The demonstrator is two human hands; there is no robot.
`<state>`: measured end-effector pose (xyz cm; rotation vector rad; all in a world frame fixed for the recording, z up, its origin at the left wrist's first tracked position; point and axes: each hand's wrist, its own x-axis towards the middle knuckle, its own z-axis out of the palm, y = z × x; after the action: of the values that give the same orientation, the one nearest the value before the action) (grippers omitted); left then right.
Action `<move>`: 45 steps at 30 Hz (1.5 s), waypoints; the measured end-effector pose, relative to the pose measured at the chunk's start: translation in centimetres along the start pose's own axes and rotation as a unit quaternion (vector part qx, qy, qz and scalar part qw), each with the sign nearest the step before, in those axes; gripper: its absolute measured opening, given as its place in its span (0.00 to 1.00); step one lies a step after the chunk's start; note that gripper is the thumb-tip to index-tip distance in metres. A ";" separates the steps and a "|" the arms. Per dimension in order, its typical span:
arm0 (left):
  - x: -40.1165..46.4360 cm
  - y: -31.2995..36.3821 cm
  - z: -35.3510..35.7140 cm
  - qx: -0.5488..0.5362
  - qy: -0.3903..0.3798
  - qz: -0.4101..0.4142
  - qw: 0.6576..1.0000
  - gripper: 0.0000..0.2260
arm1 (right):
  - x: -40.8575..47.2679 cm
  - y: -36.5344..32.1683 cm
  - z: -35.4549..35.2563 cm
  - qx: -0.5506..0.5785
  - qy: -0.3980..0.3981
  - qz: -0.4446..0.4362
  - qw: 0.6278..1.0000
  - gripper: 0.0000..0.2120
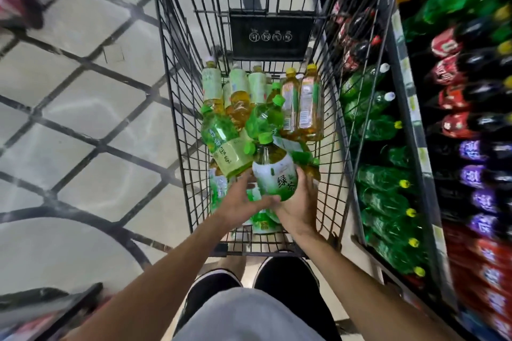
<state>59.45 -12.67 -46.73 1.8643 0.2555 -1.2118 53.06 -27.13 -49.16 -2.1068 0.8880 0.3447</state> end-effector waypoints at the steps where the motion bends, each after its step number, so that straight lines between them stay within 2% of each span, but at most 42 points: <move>1: 0.2 0.0 0.2 -0.038 0.011 -0.002 0.999 0.37 | -0.3 -0.8 0.2 -0.005 0.002 -0.018 1.000 0.47; 4: 0.5 0.1 0.6 -0.154 0.091 -0.010 0.984 0.38 | -1.1 -2.8 1.1 -0.002 0.012 -0.049 0.999 0.46; 6: 0.4 -0.1 0.5 -0.205 0.135 -0.015 0.969 0.34 | -1.3 -3.5 1.3 -0.007 -0.012 -0.067 0.998 0.47; 9: 0.1 -0.4 -0.4 -0.235 0.167 -0.023 0.957 0.29 | 0.0 -3.4 -0.3 0.002 -0.138 -0.090 0.986 0.48; 11: -0.2 -0.9 -1.2 -0.232 0.173 -0.036 0.956 0.32 | 1.7 -3.2 -2.4 0.019 -0.225 -0.107 0.968 0.46; 12: -0.4 -1.0 -1.6 -0.222 0.176 -0.042 0.958 0.34 | 2.9 -3.0 -3.4 0.007 -0.234 -0.120 0.965 0.45; 15: -0.6 -1.5 -2.4 -0.214 0.188 -0.053 0.957 0.36 | 7.4 -2.7 -5.1 -0.071 -0.214 -0.124 0.966 0.45; 19: -0.8 -1.2 -3.1 -0.204 0.200 -0.049 0.957 0.33 | 12.4 -2.9 -4.6 -0.167 -0.245 -0.136 0.945 0.51; 25: -0.7 -1.4 -3.2 -0.183 0.206 -0.046 0.960 0.28 | 15.0 -0.6 -0.5 -0.222 -0.284 -0.145 0.921 0.61; 27: -0.7 -1.8 -3.1 -0.176 0.205 -0.046 0.962 0.28 | 14.6 -0.2 0.1 -0.257 -0.254 -0.174 0.916 0.57; 30: -0.7 -2.0 -2.9 -0.164 0.204 -0.048 0.964 0.29 | 15.2 -0.3 0.4 -0.352 -0.214 -0.218 0.885 0.50; 33: -1.2 -1.8 -3.1 -0.159 0.204 -0.041 0.965 0.29 | 16.0 -1.2 0.3 -0.391 -0.241 -0.217 0.861 0.49; 37: -2.2 -1.2 -3.5 -0.154 0.204 -0.028 0.967 0.27 | 14.4 -0.7 -1.0 -0.304 -0.241 -0.212 0.897 0.43; 41: -3.8 0.3 -4.5 -0.160 0.196 0.000 0.968 0.28 | 11.1 -1.6 -4.5 -0.149 -0.206 -0.174 0.951 0.43; 45: -7.0 2.1 -5.9 -0.152 0.184 0.031 0.971 0.39 | 6.3 -3.8 -8.8 -0.015 -0.152 -0.124 0.980 0.46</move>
<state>60.92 -7.61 -39.00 1.7965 0.5496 -0.7295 59.76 -35.28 -44.59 -2.0892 0.4400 0.5335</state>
